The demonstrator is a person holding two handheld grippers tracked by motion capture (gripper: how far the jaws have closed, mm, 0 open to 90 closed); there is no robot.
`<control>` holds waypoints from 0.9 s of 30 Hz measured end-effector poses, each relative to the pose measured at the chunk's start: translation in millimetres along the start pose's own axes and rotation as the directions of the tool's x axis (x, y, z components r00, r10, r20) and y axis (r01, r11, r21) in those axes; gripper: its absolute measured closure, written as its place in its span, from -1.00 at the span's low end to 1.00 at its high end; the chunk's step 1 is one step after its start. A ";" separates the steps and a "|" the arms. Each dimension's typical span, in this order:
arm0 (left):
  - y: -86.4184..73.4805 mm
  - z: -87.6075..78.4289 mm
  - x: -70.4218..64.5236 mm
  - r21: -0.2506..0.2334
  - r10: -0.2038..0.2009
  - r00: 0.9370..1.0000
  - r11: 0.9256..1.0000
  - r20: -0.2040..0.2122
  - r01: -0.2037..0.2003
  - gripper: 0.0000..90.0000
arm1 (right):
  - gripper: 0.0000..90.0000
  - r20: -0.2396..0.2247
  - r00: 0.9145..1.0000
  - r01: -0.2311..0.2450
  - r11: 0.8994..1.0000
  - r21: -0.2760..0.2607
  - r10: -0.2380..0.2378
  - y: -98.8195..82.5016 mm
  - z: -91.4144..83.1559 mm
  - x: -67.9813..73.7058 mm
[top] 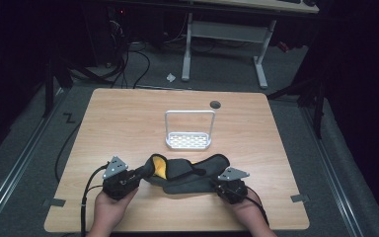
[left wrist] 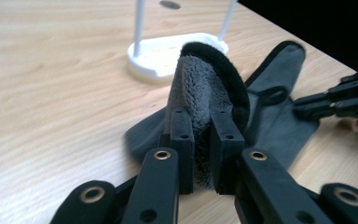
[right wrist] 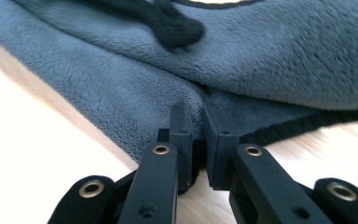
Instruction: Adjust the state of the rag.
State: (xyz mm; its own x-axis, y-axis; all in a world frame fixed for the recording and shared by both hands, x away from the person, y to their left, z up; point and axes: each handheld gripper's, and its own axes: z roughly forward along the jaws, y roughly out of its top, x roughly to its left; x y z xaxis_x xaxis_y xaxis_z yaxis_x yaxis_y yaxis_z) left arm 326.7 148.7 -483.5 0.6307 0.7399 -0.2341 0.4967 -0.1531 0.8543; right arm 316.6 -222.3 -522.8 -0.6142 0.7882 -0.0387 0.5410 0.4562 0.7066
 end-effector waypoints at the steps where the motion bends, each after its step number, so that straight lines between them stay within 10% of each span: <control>1: -1.9 0.5 1.6 0.007 -0.003 1.000 1.000 -0.001 0.003 0.82 | 0.86 0.006 1.000 -0.011 1.000 0.001 0.011 -1.3 -1.5 -3.4; 12: -16.2 10.6 24.5 0.058 -0.071 0.997 0.996 -0.012 0.072 0.82 | 0.87 0.175 0.980 -0.094 0.996 0.000 0.093 -16.2 -14.2 -54.5; 19: -24.8 25.5 27.4 0.133 -0.069 0.997 0.988 -0.039 0.073 0.76 | 0.85 0.180 0.977 -0.112 0.994 -0.012 0.113 -17.1 -13.8 -58.2; 27: -16.5 6.7 11.1 0.086 -0.027 0.998 0.996 -0.057 0.032 0.26 | 0.64 0.164 0.977 -0.133 0.990 -0.044 0.139 -18.1 -20.0 -61.3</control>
State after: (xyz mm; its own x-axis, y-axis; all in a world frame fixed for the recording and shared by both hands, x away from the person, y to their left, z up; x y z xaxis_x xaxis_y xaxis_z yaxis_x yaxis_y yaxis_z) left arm 329.4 155.0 -503.2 0.5825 0.7796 -0.2302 0.5660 -0.1857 0.8032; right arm 332.9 -287.2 -519.1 -0.4304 0.9009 -0.0559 0.5918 0.3284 0.7361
